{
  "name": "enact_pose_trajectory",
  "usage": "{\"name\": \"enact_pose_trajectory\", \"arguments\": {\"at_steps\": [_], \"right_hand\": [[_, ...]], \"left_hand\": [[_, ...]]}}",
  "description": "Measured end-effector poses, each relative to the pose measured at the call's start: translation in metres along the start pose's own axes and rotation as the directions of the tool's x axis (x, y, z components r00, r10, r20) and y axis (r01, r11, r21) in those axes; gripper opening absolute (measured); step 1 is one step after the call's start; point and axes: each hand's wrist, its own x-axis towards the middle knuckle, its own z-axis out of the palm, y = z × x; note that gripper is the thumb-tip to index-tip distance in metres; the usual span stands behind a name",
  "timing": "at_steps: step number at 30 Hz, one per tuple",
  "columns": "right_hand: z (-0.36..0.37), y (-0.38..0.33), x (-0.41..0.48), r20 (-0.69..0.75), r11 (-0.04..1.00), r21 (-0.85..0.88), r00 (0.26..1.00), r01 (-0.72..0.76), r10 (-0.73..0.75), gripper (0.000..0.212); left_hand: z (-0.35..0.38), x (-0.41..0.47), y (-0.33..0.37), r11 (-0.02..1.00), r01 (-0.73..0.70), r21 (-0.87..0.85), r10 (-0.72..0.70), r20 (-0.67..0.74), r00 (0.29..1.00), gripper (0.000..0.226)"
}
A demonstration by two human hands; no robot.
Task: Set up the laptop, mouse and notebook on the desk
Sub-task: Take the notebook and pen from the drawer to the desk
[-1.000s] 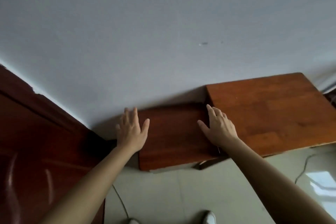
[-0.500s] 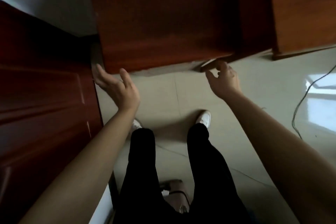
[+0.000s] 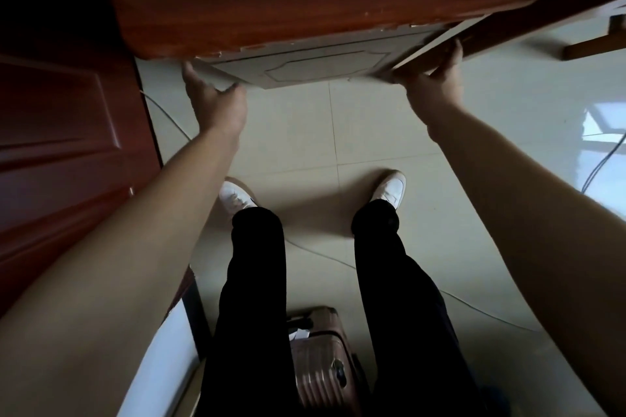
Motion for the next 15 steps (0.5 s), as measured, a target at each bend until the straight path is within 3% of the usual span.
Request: {"name": "enact_pose_trajectory", "arguments": {"at_steps": [2,5,10,15], "right_hand": [[-0.001,-0.005,0.007,-0.043,0.993,0.108,0.998,0.054,-0.050,0.103],[-0.005,-0.017,0.008,-0.087,0.974,0.207,0.993,0.096,-0.079,0.092],[-0.012,-0.029,0.001,-0.140,0.969,0.228,0.988,0.095,-0.064,0.073],[-0.015,-0.033,-0.005,-0.092,0.964,0.257,0.994,0.074,-0.052,0.076]], "left_hand": [[-0.001,0.011,0.003,0.999,-0.039,-0.029,0.038,-0.019,0.999,0.076],[-0.004,0.015,0.006,0.989,-0.053,-0.141,0.052,-0.009,0.999,0.034],[-0.015,0.022,0.017,0.969,-0.001,-0.245,-0.013,-0.053,0.998,0.036],[-0.012,0.013,0.028,0.912,0.081,-0.402,-0.081,0.017,0.997,0.054]]}}
